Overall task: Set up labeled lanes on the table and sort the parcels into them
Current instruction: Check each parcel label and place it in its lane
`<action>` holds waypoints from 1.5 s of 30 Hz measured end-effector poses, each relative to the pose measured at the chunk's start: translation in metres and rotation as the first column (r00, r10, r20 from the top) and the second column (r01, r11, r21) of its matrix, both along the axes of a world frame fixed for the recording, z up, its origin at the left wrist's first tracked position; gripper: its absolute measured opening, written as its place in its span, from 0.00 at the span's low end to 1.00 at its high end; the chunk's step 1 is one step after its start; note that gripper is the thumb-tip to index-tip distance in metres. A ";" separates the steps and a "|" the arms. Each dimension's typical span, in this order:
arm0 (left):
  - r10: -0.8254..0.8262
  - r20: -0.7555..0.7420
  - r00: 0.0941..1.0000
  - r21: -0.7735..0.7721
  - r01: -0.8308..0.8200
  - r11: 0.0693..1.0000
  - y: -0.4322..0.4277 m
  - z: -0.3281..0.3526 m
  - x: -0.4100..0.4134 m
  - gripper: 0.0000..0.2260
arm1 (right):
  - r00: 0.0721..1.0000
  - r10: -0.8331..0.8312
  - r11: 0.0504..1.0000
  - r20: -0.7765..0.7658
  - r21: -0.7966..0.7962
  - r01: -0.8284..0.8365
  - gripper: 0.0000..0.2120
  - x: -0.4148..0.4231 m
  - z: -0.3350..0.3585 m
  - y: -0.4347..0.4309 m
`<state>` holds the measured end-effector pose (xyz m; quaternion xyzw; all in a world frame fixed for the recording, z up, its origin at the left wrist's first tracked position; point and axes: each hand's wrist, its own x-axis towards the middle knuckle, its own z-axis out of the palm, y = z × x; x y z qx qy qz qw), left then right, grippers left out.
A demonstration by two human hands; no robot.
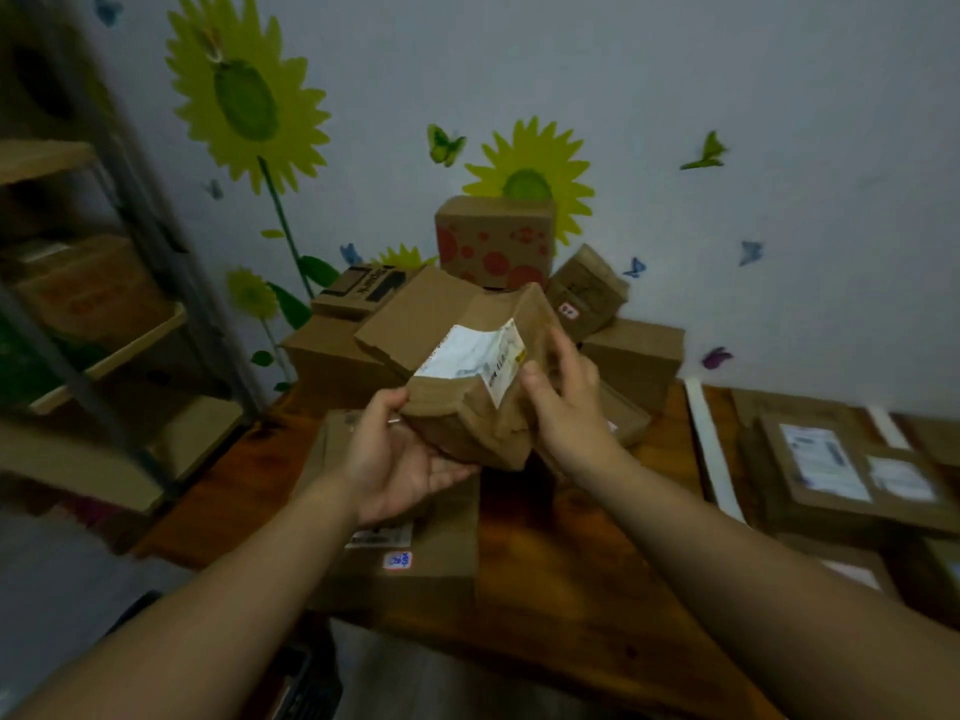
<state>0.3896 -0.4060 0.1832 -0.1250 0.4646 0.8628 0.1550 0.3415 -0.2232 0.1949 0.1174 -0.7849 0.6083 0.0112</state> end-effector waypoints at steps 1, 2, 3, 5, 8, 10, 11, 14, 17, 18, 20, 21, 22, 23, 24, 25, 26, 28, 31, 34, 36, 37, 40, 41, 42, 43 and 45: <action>-0.052 0.001 0.999 0.007 0.052 0.999 0.003 0.000 0.002 0.26 | 0.998 -0.063 0.998 -0.003 -0.012 0.063 0.33 0.006 0.002 0.009; -0.096 -0.009 0.995 0.016 0.096 0.995 0.008 0.002 0.004 0.27 | 0.993 -0.121 0.993 0.001 -0.010 0.121 0.37 0.012 0.004 0.019; -0.131 -0.018 0.991 0.023 0.131 0.991 0.013 0.003 0.006 0.28 | 0.986 -0.169 0.986 0.004 0.002 0.169 0.41 0.018 0.006 0.029; -0.171 -0.014 0.985 0.006 0.171 0.985 0.025 0.007 0.008 0.27 | 0.977 -0.213 0.977 0.011 -0.001 0.213 0.46 0.029 0.007 0.051; -0.165 -0.003 0.986 -0.083 0.164 0.983 0.050 0.017 0.008 0.28 | 0.975 -0.219 0.972 0.048 -0.070 0.222 0.38 0.045 0.007 0.082; -0.124 -0.051 0.991 -0.115 0.117 0.986 0.073 0.026 0.010 0.24 | 0.960 -0.279 0.957 0.028 -0.077 0.280 0.32 0.055 0.011 0.104; -0.109 -0.096 0.989 -0.149 0.094 0.984 0.085 0.031 0.012 0.19 | 0.952 -0.307 0.949 0.016 -0.065 0.307 0.29 0.060 0.014 0.116; -0.044 -0.263 0.964 -0.302 -0.039 0.953 0.117 0.042 0.016 0.12 | 0.956 -0.292 0.954 0.015 -0.070 0.292 0.27 0.073 0.018 0.155; -0.066 -0.520 0.851 -0.397 -0.173 0.902 0.147 0.053 0.019 0.18 | 0.970 -0.244 0.969 0.006 -0.037 0.245 0.31 0.095 0.022 0.197; -0.117 -0.578 0.807 -0.421 -0.173 0.890 0.159 0.058 0.021 0.20 | 0.973 -0.229 0.973 -0.001 -0.031 0.229 0.30 0.103 0.024 0.211; -0.203 -0.643 0.738 -0.474 -0.176 0.863 0.185 0.066 0.025 0.23 | 0.975 -0.222 0.975 -0.019 -0.037 0.221 0.30 0.119 0.028 0.239; -0.219 -0.652 0.726 -0.492 -0.185 0.851 0.201 0.070 0.027 0.22 | 0.968 -0.248 0.969 -0.034 -0.032 0.247 0.29 0.125 0.030 0.254; -0.216 -0.630 0.746 -0.498 -0.175 0.849 0.217 0.074 0.030 0.19 | 0.956 -0.287 0.958 -0.060 -0.011 0.287 0.28 0.130 0.032 0.269; -0.210 -0.564 0.799 -0.482 -0.112 0.869 0.235 0.081 0.035 0.13 | 0.941 -0.327 0.944 -0.091 0.007 0.329 0.26 0.135 0.034 0.285; -0.234 -0.462 0.856 -0.449 0.002 0.894 0.252 0.087 0.040 0.09 | 0.925 -0.364 0.930 -0.113 0.017 0.368 0.24 0.141 0.037 0.300; -0.290 -0.357 0.888 -0.428 0.121 0.896 0.268 0.092 0.044 0.13 | 0.911 -0.396 0.916 -0.116 0.019 0.401 0.21 0.146 0.040 0.316; -0.353 -0.281 0.892 -0.427 0.213 0.879 0.283 0.095 0.048 0.17 | 0.899 -0.422 0.904 -0.114 0.027 0.427 0.19 0.152 0.041 0.331; -0.426 -0.221 0.877 -0.470 0.287 0.835 0.313 0.097 0.052 0.19 | 0.872 -0.470 0.876 -0.138 0.049 0.480 0.15 0.163 0.043 0.361; -0.465 -0.168 0.869 -0.527 0.320 0.787 0.359 0.093 0.055 0.24 | 0.831 -0.528 0.829 -0.175 0.103 0.549 0.13 0.177 0.045 0.399; -0.516 -0.127 0.847 -0.538 0.378 0.754 0.398 0.090 0.055 0.28 | 0.786 -0.594 0.771 -0.170 0.157 0.617 0.15 0.187 0.046 0.434; -0.554 -0.126 0.823 -0.556 0.403 0.727 0.422 0.089 0.052 0.29 | 0.768 -0.623 0.747 -0.147 0.180 0.640 0.16 0.194 0.045 0.455; -0.564 -0.121 0.817 -0.564 0.411 0.716 0.433 0.088 0.049 0.29 | 0.759 -0.636 0.736 -0.135 0.186 0.650 0.15 0.197 0.043 0.465; -0.602 -0.111 0.791 -0.617 0.420 0.666 0.465 0.082 0.040 0.27 | 0.746 -0.662 0.723 -0.079 0.194 0.663 0.14 0.202 0.036 0.488; -0.624 -0.102 0.774 -0.650 0.423 0.631 0.475 0.079 0.036 0.26 | 0.740 -0.670 0.716 -0.065 0.205 0.667 0.16 0.201 0.032 0.495; -0.649 -0.087 0.756 -0.682 0.430 0.592 0.484 0.074 0.031 0.25 | 0.733 -0.679 0.708 -0.048 0.223 0.670 0.17 0.200 0.028 0.502; -0.669 -0.071 0.739 -0.706 0.437 0.558 0.493 0.070 0.026 0.25 | 0.727 -0.686 0.702 -0.027 0.236 0.672 0.18 0.197 0.023 0.509; -0.699 -0.058 0.712 -0.738 0.442 0.511 0.511 0.057 0.012 0.23 | 0.719 -0.694 0.700 0.020 0.248 0.669 0.19 0.190 0.014 0.525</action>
